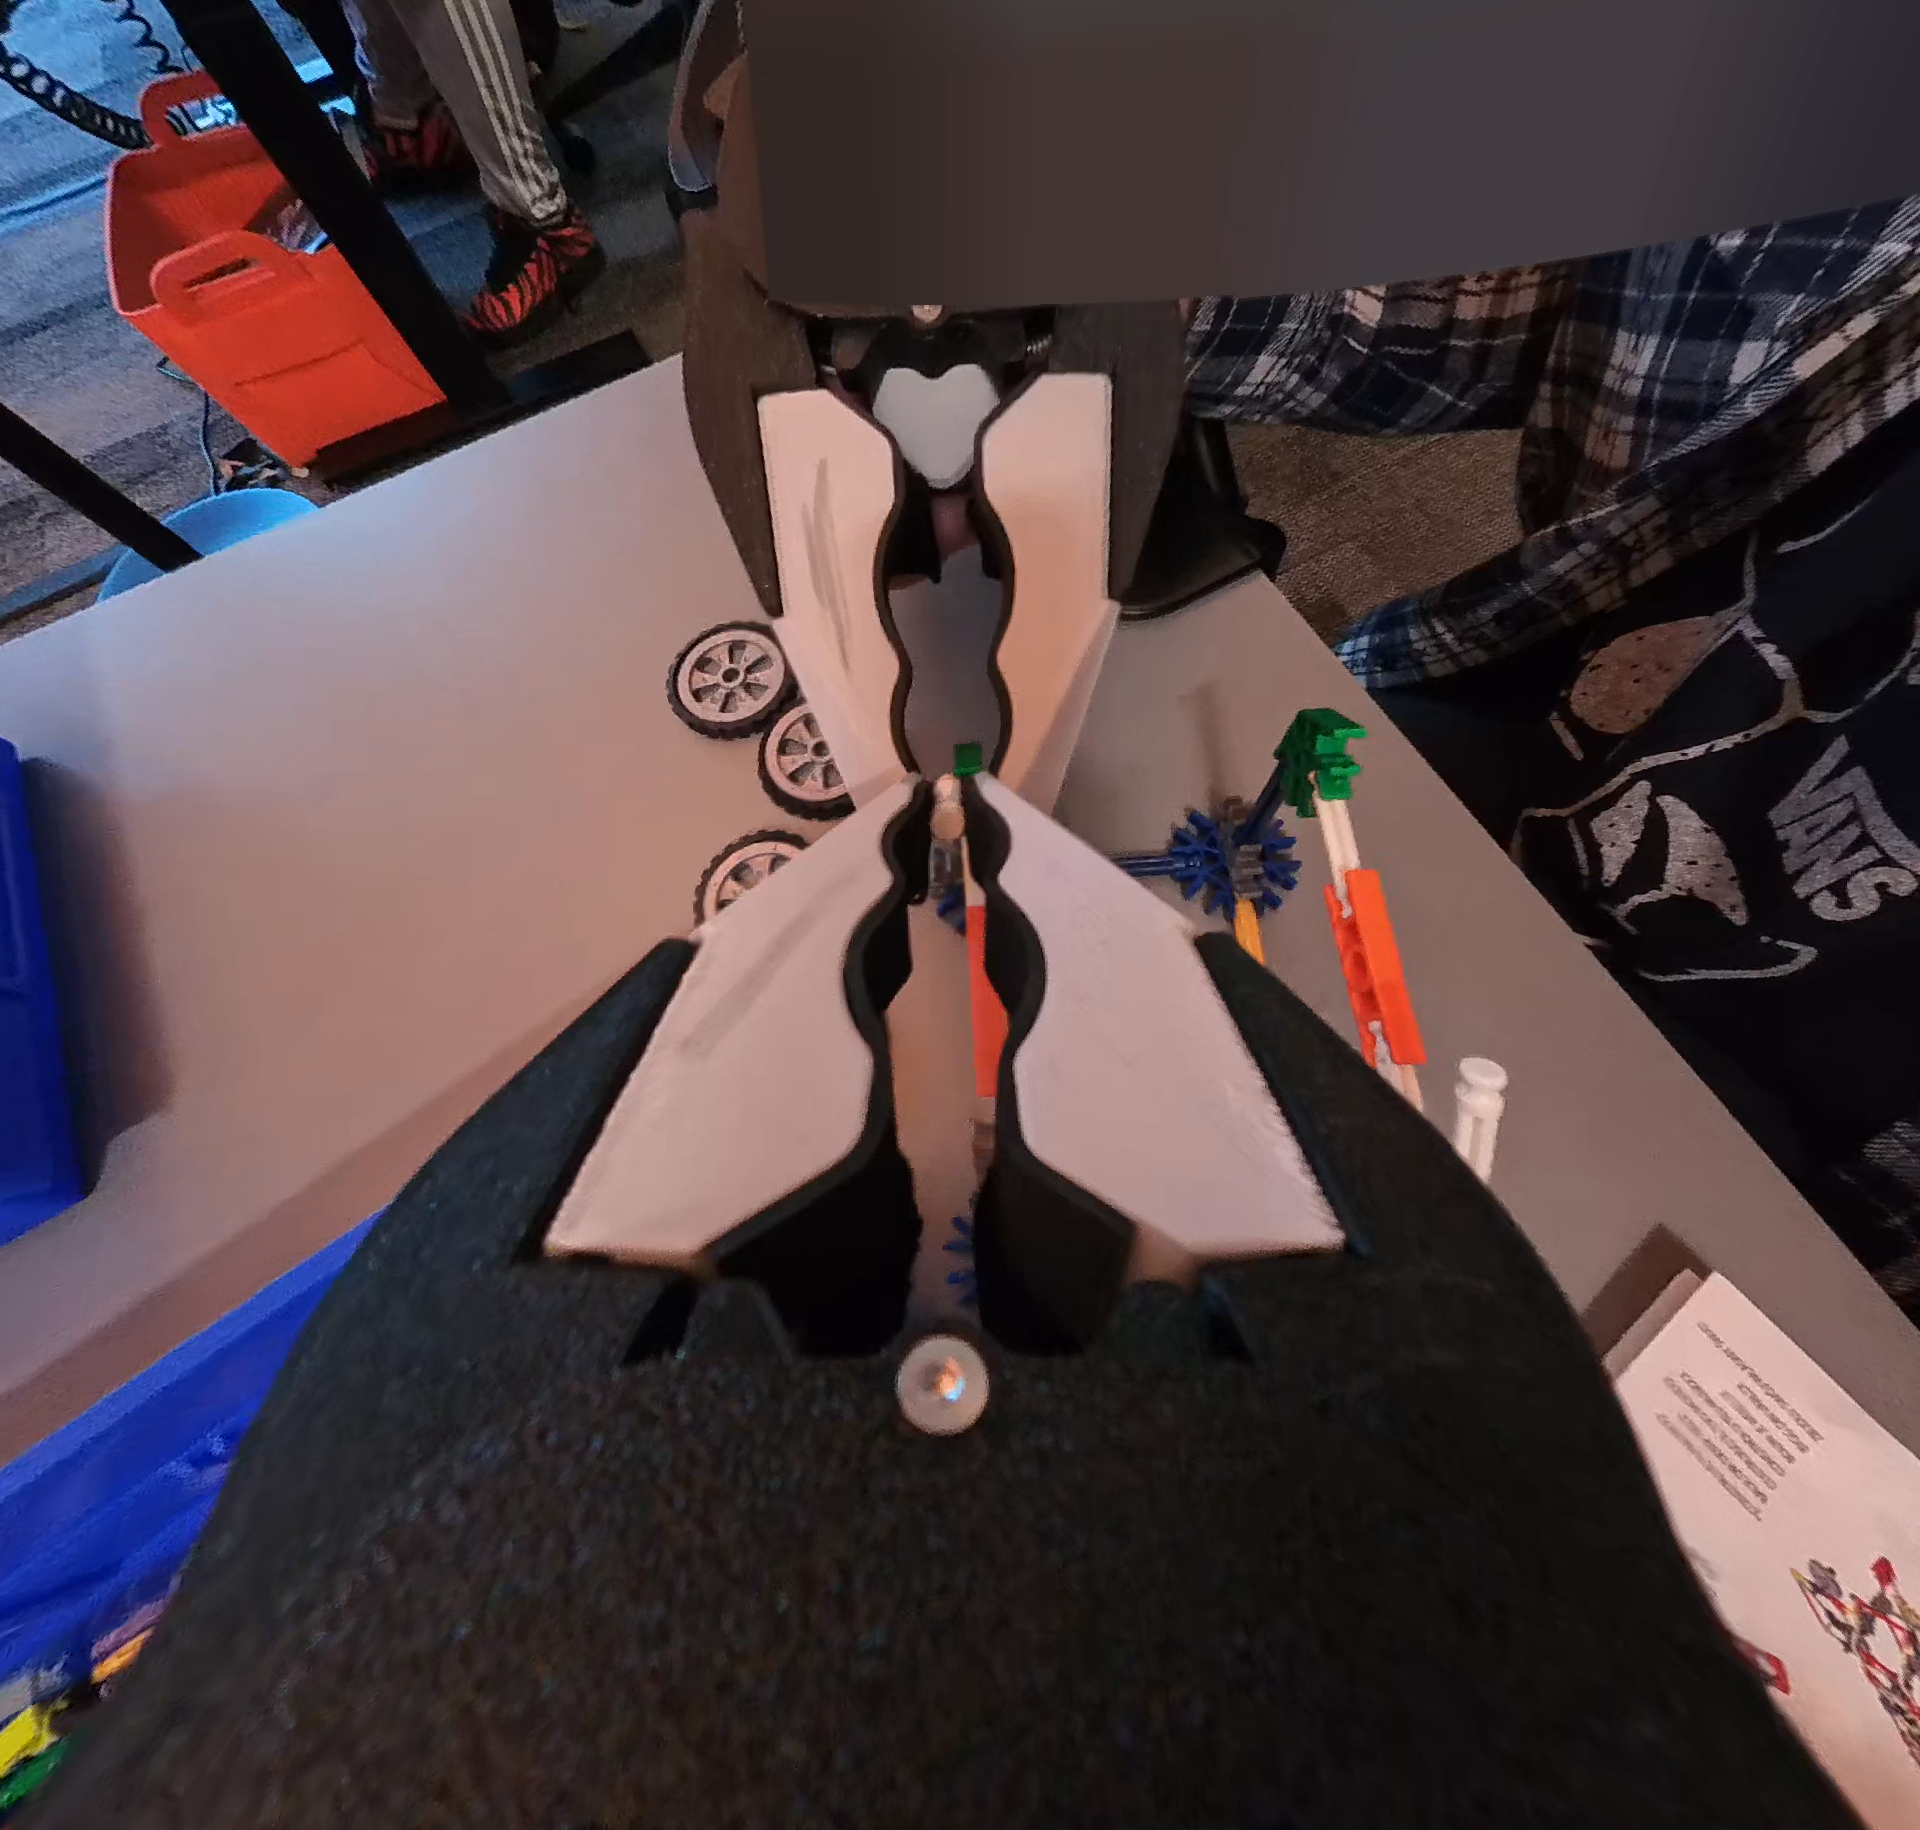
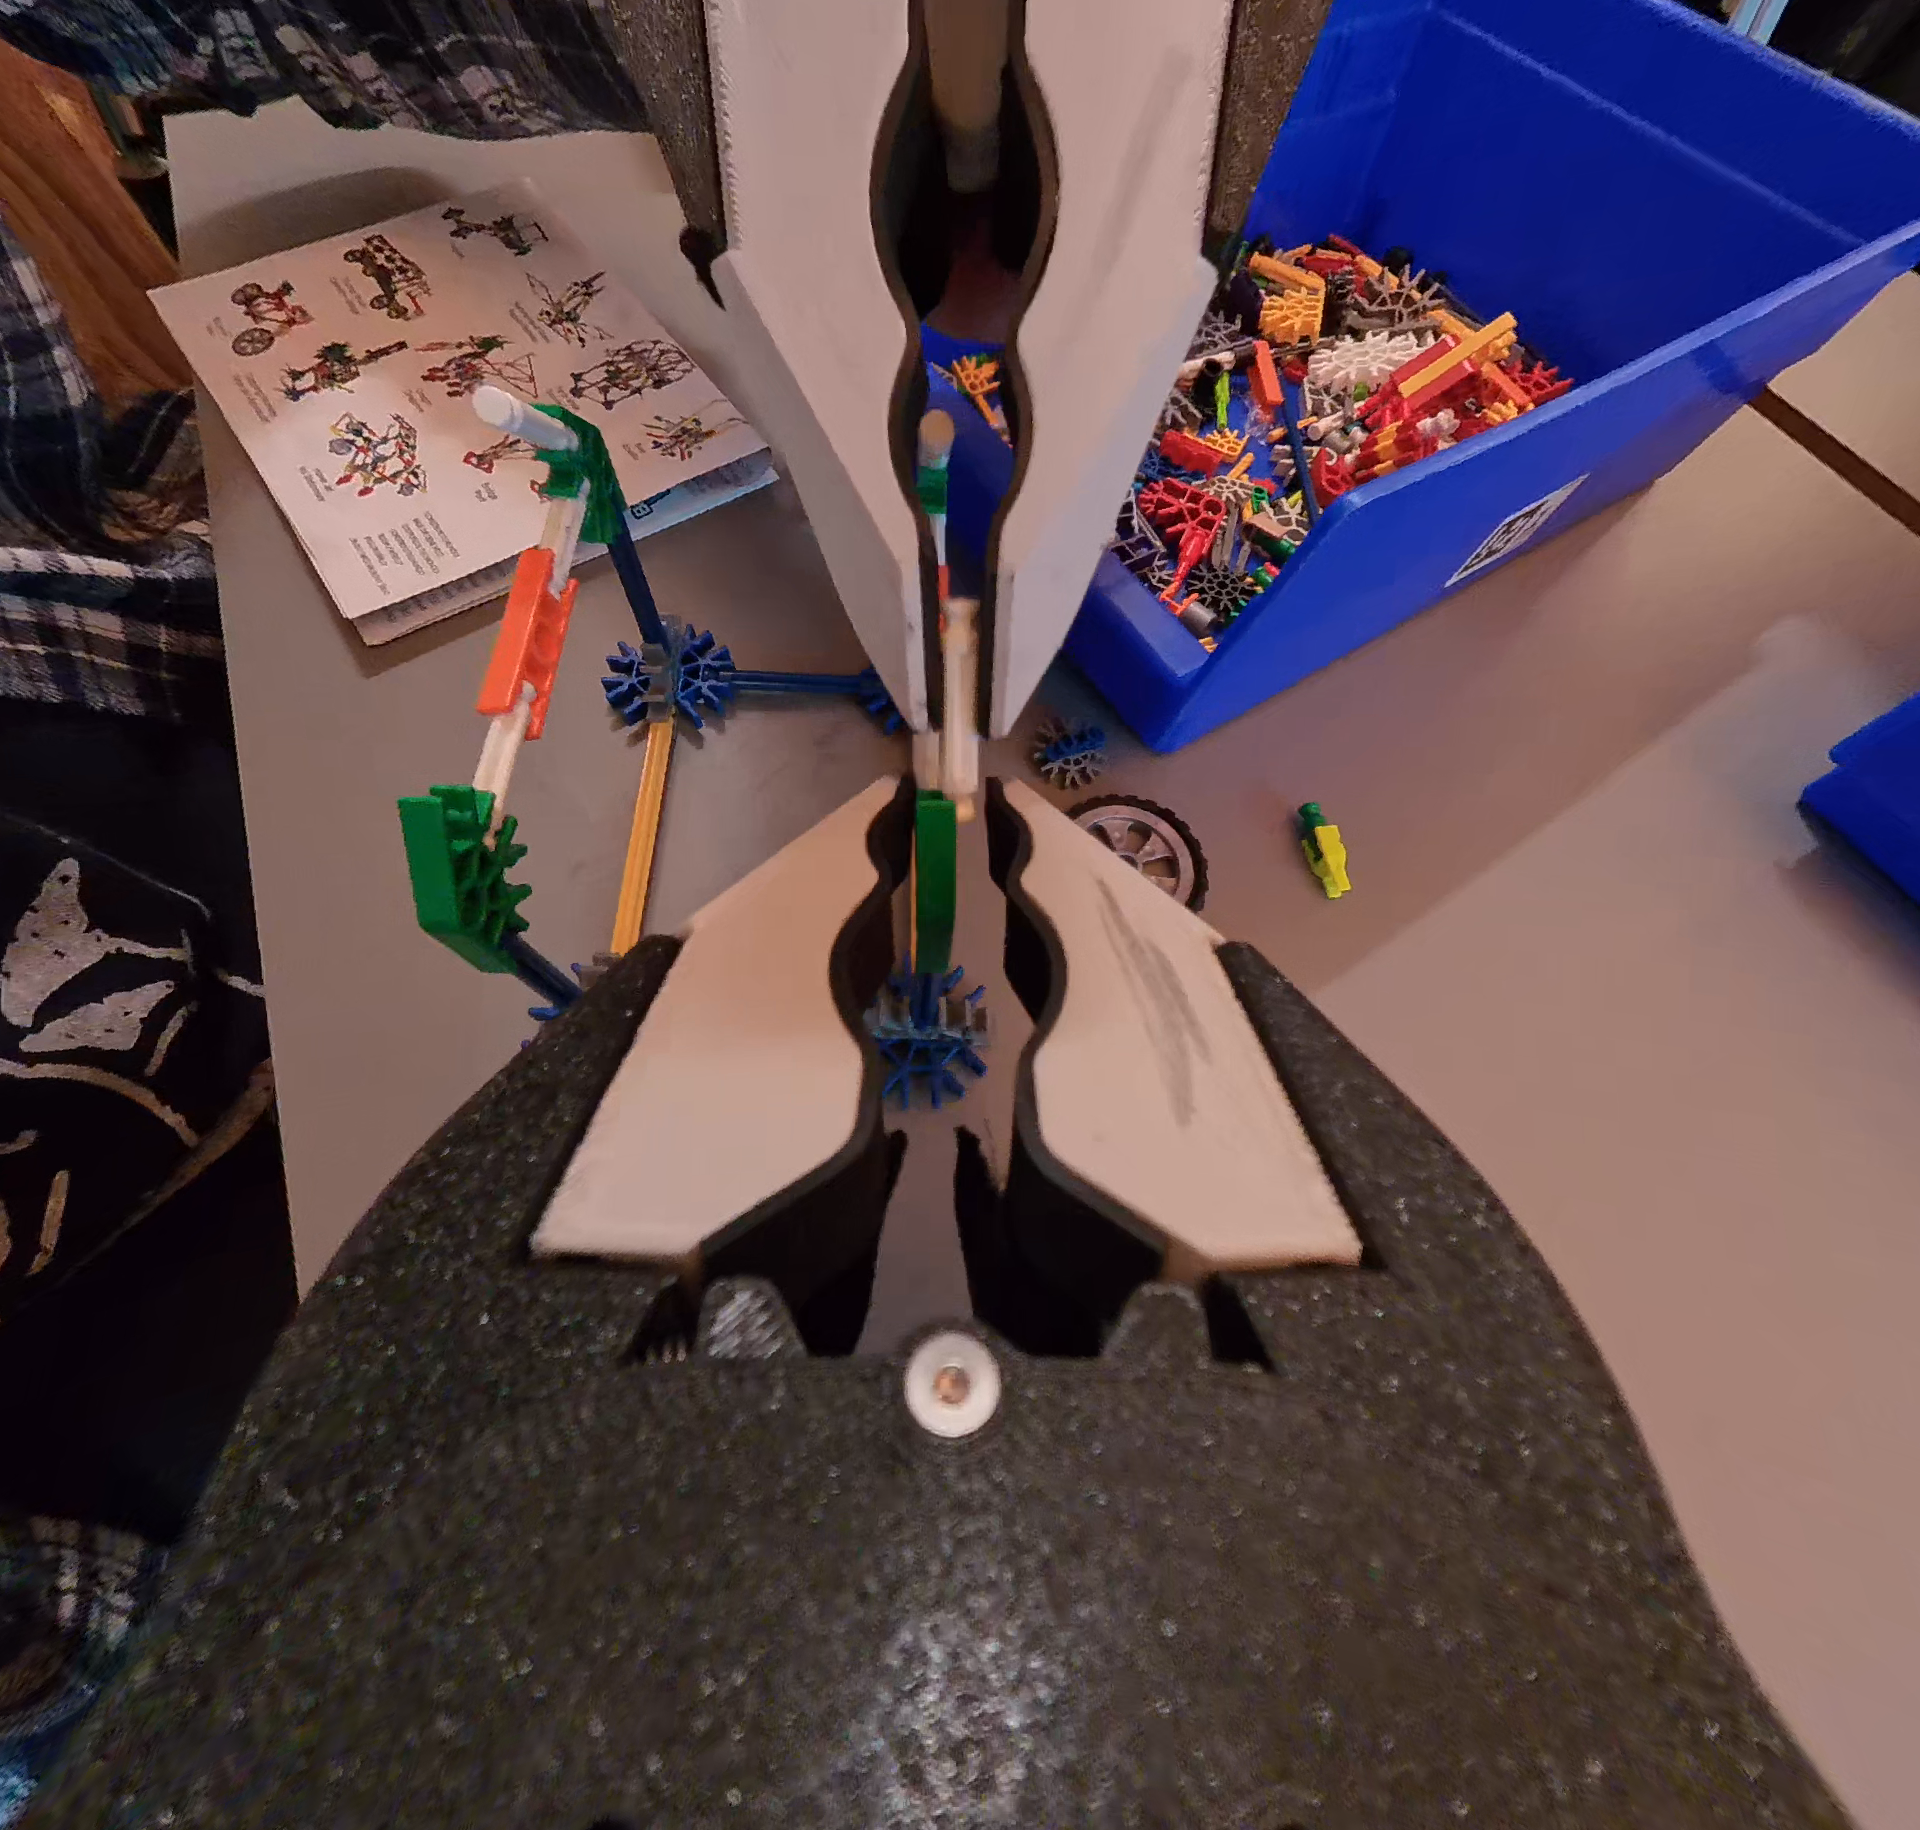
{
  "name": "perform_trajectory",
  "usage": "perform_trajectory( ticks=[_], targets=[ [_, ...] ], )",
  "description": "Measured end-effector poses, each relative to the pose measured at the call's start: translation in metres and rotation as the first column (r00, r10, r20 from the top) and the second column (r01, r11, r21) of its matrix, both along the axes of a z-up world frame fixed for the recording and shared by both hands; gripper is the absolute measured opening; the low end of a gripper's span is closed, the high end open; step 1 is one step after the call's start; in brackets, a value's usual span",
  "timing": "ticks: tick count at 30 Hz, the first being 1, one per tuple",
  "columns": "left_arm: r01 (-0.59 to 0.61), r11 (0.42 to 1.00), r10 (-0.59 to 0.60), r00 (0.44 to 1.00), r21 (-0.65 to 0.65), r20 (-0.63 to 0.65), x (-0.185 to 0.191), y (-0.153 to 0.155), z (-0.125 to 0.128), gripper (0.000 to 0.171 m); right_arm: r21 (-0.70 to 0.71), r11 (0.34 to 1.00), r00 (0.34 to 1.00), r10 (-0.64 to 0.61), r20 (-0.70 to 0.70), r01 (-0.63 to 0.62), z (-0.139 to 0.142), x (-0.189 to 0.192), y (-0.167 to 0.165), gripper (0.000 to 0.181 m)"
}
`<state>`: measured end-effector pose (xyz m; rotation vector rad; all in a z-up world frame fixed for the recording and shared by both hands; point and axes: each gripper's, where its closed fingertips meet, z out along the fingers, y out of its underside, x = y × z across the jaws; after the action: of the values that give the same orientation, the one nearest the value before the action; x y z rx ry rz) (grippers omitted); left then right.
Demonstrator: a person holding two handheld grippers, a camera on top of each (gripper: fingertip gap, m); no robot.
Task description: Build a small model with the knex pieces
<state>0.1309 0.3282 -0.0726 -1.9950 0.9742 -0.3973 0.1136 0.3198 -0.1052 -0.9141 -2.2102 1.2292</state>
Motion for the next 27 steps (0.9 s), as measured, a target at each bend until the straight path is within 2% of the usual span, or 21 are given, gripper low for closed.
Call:
perform_trajectory(
  ticks=[8,13,17,20,27],
  targets=[
    [-0.006,1.0,0.006,1.0,0.006,-0.008,0.0,0.0,-0.001,0.004,0.04,0.999,0.999,-0.001,-0.04,0.003,0.002,-0.002,0.0,0.011],
    [-0.004,1.0,0.004,1.0,0.003,-0.026,-0.002,0.0,-0.001,0.004,0.005,1.0,0.998,-0.008,-0.056,0.008,0.01,-0.002,0.0,0.009],
    [-0.006,1.0,0.006,1.0,0.002,-0.013,0.0,0.002,-0.002,0.004,0.042,0.999,0.999,-0.015,-0.046,0.017,0.006,0.0,0.003,0.02],
    [-0.004,1.0,0.004,1.0,0.002,-0.008,0.0,0.003,-0.001,0.004,0.051,0.998,0.999,-0.017,-0.043,0.02,0.005,0.001,0.004,0.013],
    [0.01,1.0,-0.01,1.0,-0.025,-0.003,0.003,0.003,-0.005,0.004,0.065,0.998,0.999,-0.011,-0.037,0.014,0.001,0.001,0.002,0.012]
  ],
)
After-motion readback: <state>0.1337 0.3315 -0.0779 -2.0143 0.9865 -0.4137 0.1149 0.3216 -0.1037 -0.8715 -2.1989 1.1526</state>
